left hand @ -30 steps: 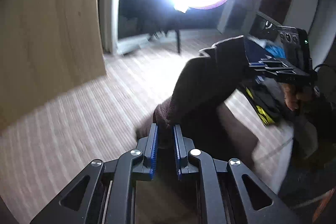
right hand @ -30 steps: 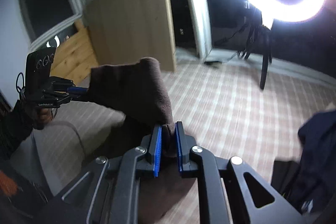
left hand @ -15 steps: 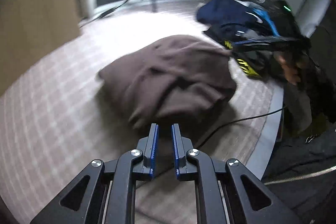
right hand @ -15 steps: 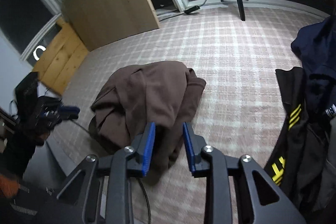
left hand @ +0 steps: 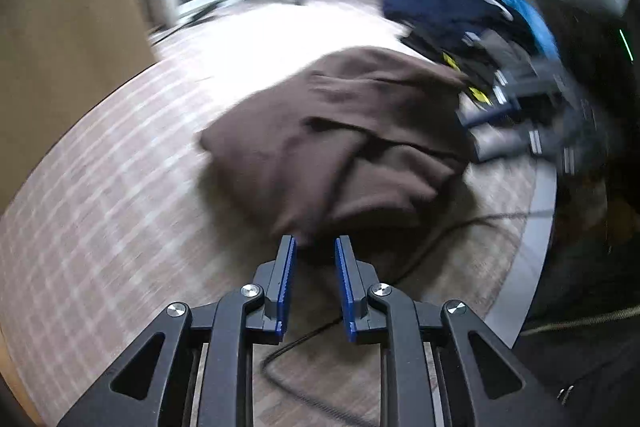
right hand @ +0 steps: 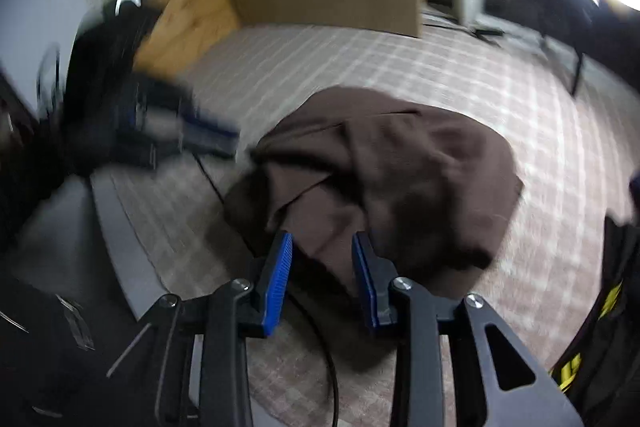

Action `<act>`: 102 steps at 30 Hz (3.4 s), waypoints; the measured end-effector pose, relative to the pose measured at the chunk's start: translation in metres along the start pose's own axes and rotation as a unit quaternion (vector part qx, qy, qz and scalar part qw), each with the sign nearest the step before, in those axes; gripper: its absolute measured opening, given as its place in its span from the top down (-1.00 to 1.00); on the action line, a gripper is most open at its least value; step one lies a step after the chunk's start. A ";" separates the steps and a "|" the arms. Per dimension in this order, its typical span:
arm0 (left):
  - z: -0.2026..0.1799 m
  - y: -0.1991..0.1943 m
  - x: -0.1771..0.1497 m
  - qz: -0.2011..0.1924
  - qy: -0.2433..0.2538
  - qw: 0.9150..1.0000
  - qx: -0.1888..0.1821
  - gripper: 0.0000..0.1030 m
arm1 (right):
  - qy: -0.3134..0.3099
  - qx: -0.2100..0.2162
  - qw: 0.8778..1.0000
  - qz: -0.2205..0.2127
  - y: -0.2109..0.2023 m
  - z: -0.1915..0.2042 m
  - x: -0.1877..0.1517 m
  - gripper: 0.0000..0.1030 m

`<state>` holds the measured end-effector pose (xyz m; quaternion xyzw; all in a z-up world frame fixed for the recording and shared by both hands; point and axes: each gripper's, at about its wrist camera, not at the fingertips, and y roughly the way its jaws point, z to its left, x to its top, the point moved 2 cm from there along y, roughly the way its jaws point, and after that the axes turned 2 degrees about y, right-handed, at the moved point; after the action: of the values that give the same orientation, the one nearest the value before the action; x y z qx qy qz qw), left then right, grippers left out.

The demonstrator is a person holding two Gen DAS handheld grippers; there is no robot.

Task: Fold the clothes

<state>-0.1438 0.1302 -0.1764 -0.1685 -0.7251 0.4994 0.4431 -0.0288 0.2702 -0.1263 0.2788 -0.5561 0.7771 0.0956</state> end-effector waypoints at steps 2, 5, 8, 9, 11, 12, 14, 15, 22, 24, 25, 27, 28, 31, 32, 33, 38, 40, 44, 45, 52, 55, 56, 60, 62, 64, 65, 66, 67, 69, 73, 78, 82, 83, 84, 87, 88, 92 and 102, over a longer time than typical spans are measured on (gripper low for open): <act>0.015 -0.007 -0.002 -0.005 -0.027 1.000 0.008 0.62 | -0.042 0.000 0.999 0.015 0.013 0.020 0.001 0.37; 0.019 -0.013 -0.006 -0.007 -0.028 0.999 0.019 0.55 | -0.105 0.001 0.994 0.039 0.033 0.050 0.004 0.30; 0.018 -0.015 -0.010 -0.011 -0.035 0.999 0.013 0.55 | -0.139 0.003 0.989 0.050 0.055 0.060 0.007 0.30; 0.018 -0.015 -0.011 -0.013 -0.039 0.999 0.013 0.55 | -0.146 0.004 0.988 0.051 0.063 0.060 0.008 0.31; 0.019 -0.016 -0.013 -0.016 -0.045 0.999 0.014 0.55 | -0.118 0.023 0.992 0.043 0.062 0.053 0.012 0.58; 0.019 -0.018 -0.013 -0.019 -0.047 0.999 0.012 0.55 | -0.104 0.033 0.993 0.039 0.061 0.049 0.014 0.83; 0.018 -0.022 -0.013 -0.026 -0.048 0.998 0.007 0.55 | -0.066 0.062 0.995 0.030 0.055 0.040 0.021 0.86; 0.017 -0.024 -0.012 -0.030 -0.048 0.998 0.003 0.55 | -0.049 0.078 0.995 0.021 0.048 0.037 0.023 0.86; -0.002 -0.020 -0.002 -0.041 -0.028 0.998 -0.034 0.55 | 0.002 0.122 0.991 0.061 0.057 0.036 0.011 0.77; -0.015 -0.013 0.002 -0.036 -0.009 0.998 -0.042 0.55 | 0.003 0.117 0.989 0.092 0.063 0.040 0.000 0.76; -0.022 -0.009 0.004 -0.034 0.000 0.998 -0.047 0.55 | 0.014 0.139 0.986 0.090 0.055 0.039 -0.003 0.76; -0.037 -0.002 0.010 -0.031 0.023 0.998 -0.052 0.55 | 0.040 0.165 0.983 0.069 0.029 0.029 -0.005 0.73; -0.044 0.004 0.012 -0.027 0.034 0.998 -0.053 0.53 | 0.047 0.140 0.988 0.047 0.015 0.020 -0.005 0.67; -0.060 0.022 0.019 -0.012 0.060 0.997 -0.045 0.48 | 0.080 0.012 0.997 -0.017 -0.023 -0.012 -0.004 0.26; -0.065 0.029 0.020 -0.005 0.070 0.997 -0.036 0.48 | 0.096 -0.020 0.995 -0.031 -0.031 -0.023 -0.006 0.17; -0.067 0.036 0.021 0.002 0.079 0.997 -0.026 0.48 | 0.114 -0.037 0.992 -0.040 -0.036 -0.033 -0.009 0.09; -0.066 0.056 0.018 0.026 0.090 0.996 -0.002 0.78 | 0.164 -0.077 0.983 -0.013 -0.013 -0.061 -0.017 0.09; -0.063 0.053 0.019 0.021 0.084 0.996 -0.004 0.94 | 0.185 -0.044 0.982 -0.022 -0.005 -0.065 -0.013 0.12; -0.059 0.035 0.019 0.007 0.077 0.997 -0.002 0.95 | 0.194 -0.010 0.981 -0.015 0.002 -0.064 -0.010 0.73; -0.059 0.029 0.018 0.003 0.075 0.997 -0.003 0.95 | 0.183 -0.020 0.983 -0.011 0.001 -0.062 -0.008 0.74; -0.058 0.004 0.009 -0.005 0.063 0.998 -0.008 0.95 | 0.168 -0.047 0.985 -0.009 -0.013 -0.064 -0.012 0.75; -0.063 0.005 0.010 -0.004 0.072 0.997 -0.003 0.93 | 0.169 -0.047 0.984 -0.016 -0.018 -0.063 -0.013 0.70; -0.066 0.007 0.012 -0.003 0.075 0.997 0.000 0.90 | 0.169 -0.047 0.984 -0.018 -0.019 -0.063 -0.013 0.63; -0.079 0.022 0.016 0.005 0.104 0.994 0.017 0.44 | 0.168 -0.049 0.984 -0.025 -0.022 -0.060 -0.009 0.06; -0.077 0.033 0.015 0.015 0.106 0.994 0.025 0.44 | 0.169 -0.042 0.984 -0.025 -0.020 -0.059 -0.006 0.06; -0.074 0.045 0.014 0.027 0.106 0.993 0.033 0.44 | 0.171 -0.045 0.984 -0.016 -0.010 -0.060 -0.003 0.05; -0.072 0.051 0.013 0.033 0.107 0.993 0.037 0.57 | 0.169 -0.049 0.984 -0.010 -0.005 -0.060 -0.004 0.06; -0.070 0.053 0.013 0.032 0.103 0.993 0.038 0.70 | 0.166 -0.052 0.985 -0.003 -0.001 -0.060 -0.004 0.06; -0.068 0.052 0.013 0.028 0.099 0.994 0.034 0.92 | 0.167 -0.050 0.985 0.003 0.004 -0.061 -0.005 0.12; -0.066 0.046 0.015 0.023 0.094 0.995 0.024 0.94 | 0.178 -0.035 0.983 0.010 0.007 -0.065 -0.006 0.57; -0.062 0.019 0.015 0.005 0.093 0.996 0.003 0.97 | 0.215 0.017 0.976 -0.011 -0.013 -0.073 -0.006 0.78; -0.054 0.036 -0.006 0.035 0.089 0.995 0.001 0.97 | 0.179 -0.027 0.981 0.068 0.005 -0.070 -0.028 0.75; -0.050 0.023 -0.001 0.027 0.077 0.997 -0.014 0.93 | 0.173 -0.016 0.983 0.068 -0.009 -0.066 -0.034 0.73; -0.050 0.014 0.003 0.020 0.075 0.997 -0.020 0.91 | 0.184 -0.002 0.982 0.045 -0.022 -0.070 -0.030 0.72; -0.051 0.007 0.009 0.011 0.075 0.997 -0.023 0.92 | 0.196 0.011 0.980 0.021 -0.035 -0.074 -0.026 0.60; -0.059 -0.008 0.035 -0.016 0.079 0.996 -0.029 0.80 | 0.221 -0.016 0.975 -0.036 -0.060 -0.103 -0.008 0.37; -0.065 -0.007 0.046 -0.025 0.081 0.996 -0.033 0.70 | 0.219 -0.035 0.974 -0.040 -0.062 -0.109 -0.004 0.37; -0.101 0.013 0.090 -0.043 0.098 0.993 -0.051 0.24 | 0.184 -0.084 0.979 -0.016 -0.046 -0.131 0.013 0.37; -0.143 0.105 0.124 0.010 0.205 0.979 0.017 0.81 | 0.163 -0.033 0.986 0.009 -0.021 -0.171 0.027 0.37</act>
<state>-0.1164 0.3441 -0.1939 -0.2671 -0.6088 0.4708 0.5800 -0.0973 0.4300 -0.1335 0.1402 -0.5604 0.7945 0.1873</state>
